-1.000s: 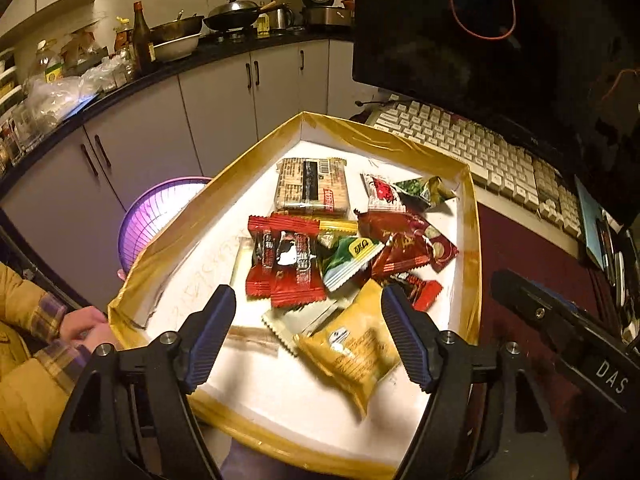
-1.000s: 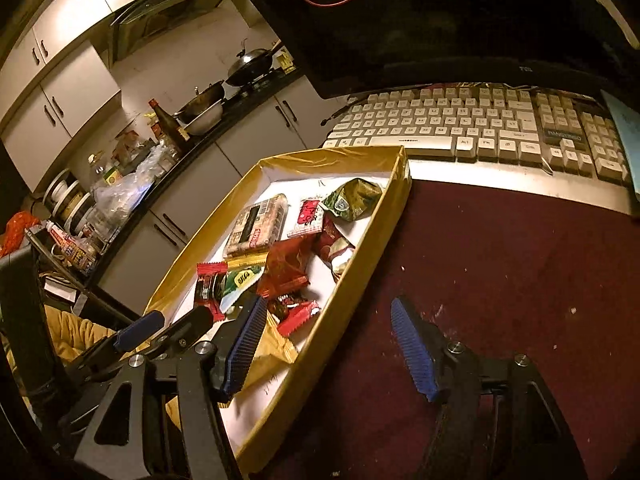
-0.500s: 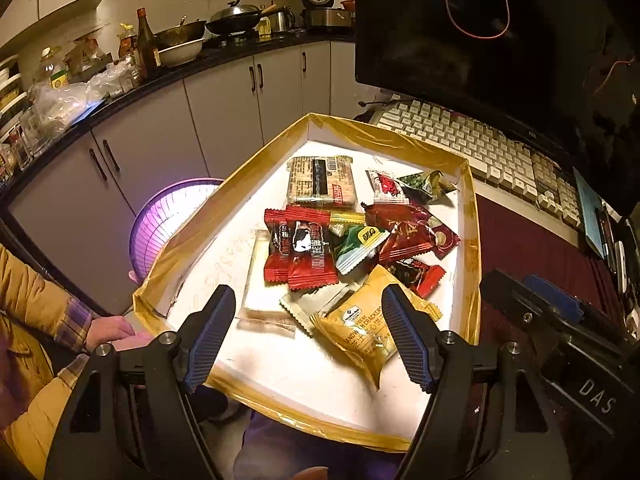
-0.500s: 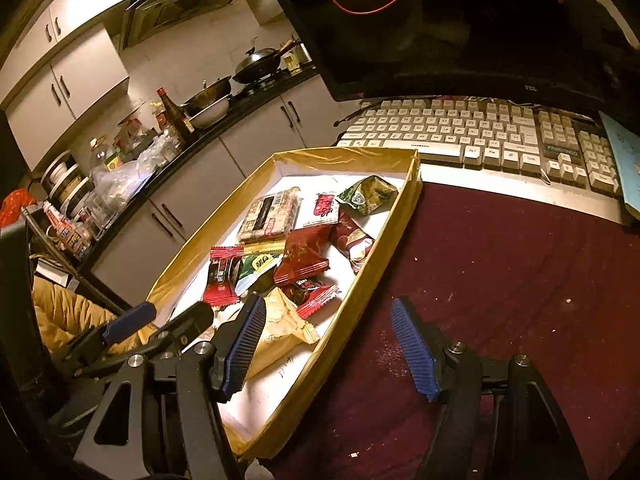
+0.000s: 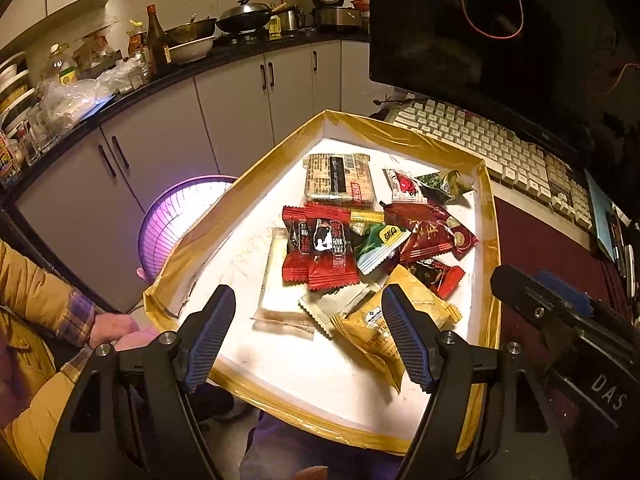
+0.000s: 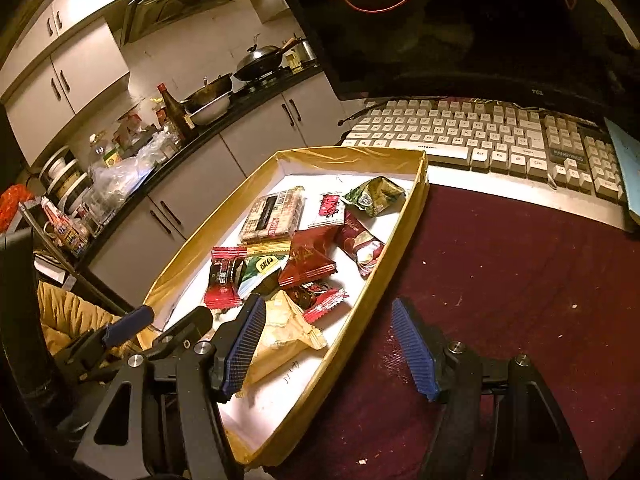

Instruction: Organize snacks

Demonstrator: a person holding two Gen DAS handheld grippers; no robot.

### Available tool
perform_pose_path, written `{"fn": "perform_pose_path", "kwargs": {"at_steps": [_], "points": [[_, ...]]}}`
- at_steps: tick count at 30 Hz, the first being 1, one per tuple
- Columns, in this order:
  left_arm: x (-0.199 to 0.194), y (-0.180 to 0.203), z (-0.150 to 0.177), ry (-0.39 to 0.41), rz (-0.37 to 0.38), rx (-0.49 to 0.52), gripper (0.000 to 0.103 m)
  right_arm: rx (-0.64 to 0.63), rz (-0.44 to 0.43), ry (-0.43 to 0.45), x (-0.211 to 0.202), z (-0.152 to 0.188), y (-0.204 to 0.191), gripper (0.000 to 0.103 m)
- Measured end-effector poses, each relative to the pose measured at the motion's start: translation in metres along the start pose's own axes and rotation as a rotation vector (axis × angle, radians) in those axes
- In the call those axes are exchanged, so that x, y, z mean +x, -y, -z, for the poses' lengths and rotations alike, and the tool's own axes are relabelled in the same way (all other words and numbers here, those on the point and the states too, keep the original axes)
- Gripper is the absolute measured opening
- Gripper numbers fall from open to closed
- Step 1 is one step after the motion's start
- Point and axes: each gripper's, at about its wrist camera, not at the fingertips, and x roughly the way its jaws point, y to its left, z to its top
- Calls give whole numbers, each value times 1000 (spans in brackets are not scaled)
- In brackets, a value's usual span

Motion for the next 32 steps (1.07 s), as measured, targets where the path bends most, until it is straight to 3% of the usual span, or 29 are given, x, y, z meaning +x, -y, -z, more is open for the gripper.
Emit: {"fn": "perform_pose_path", "kwargs": {"at_steps": [18, 32], "points": [[7, 0, 4, -22, 1, 10, 76, -50, 6, -3, 3, -2, -14, 68], [-1, -3, 1, 39, -14, 41, 79, -39, -14, 1, 3, -3, -14, 68]]}}
